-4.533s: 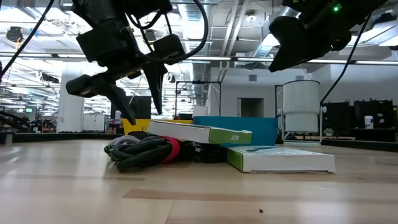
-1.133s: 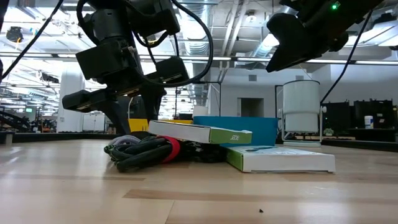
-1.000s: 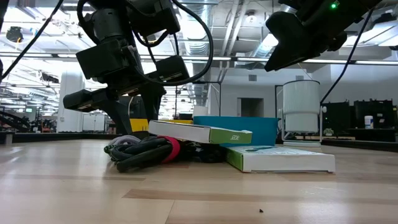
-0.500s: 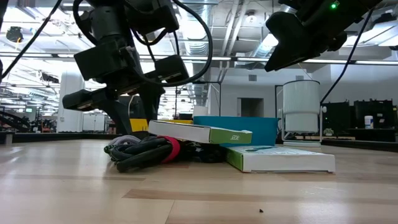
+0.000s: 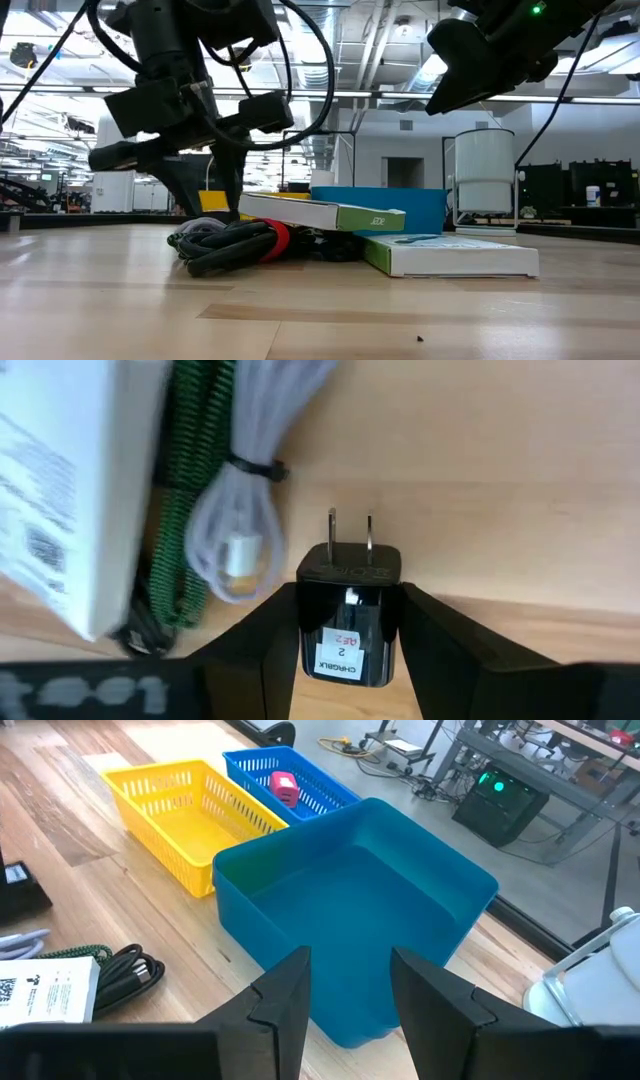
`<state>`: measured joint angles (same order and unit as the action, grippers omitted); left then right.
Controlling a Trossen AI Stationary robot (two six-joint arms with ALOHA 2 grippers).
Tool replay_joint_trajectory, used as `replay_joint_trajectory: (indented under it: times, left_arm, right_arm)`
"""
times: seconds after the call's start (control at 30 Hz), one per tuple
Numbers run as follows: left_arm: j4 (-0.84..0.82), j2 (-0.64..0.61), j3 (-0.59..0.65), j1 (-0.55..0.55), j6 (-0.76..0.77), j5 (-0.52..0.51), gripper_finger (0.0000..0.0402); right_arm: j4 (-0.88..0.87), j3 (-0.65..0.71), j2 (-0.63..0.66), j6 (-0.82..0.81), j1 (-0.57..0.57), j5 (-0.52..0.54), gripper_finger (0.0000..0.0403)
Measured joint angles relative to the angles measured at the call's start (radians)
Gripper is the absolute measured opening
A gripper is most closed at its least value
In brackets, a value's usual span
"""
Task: Pick and place items into bin
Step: Put the black charger adapter into the blue basket
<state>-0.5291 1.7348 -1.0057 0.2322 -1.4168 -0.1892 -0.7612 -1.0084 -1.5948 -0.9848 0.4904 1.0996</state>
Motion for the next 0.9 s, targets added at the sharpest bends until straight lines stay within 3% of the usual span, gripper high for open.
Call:
replay_joint_trajectory:
  times: [0.37, 0.9]
  left_arm:
    - [-0.143, 0.002, -0.072, 0.03, 0.094, -0.082, 0.0134]
    - [-0.296, 0.002, -0.194, -0.009, 0.21, -0.119, 0.0134]
  right_arm:
    - [0.007, 0.0, 0.0, 0.001, 0.0, 0.0, 0.0134]
    - [0.011, 0.0, 0.0, 0.043, 0.0, 0.0, 0.0133]
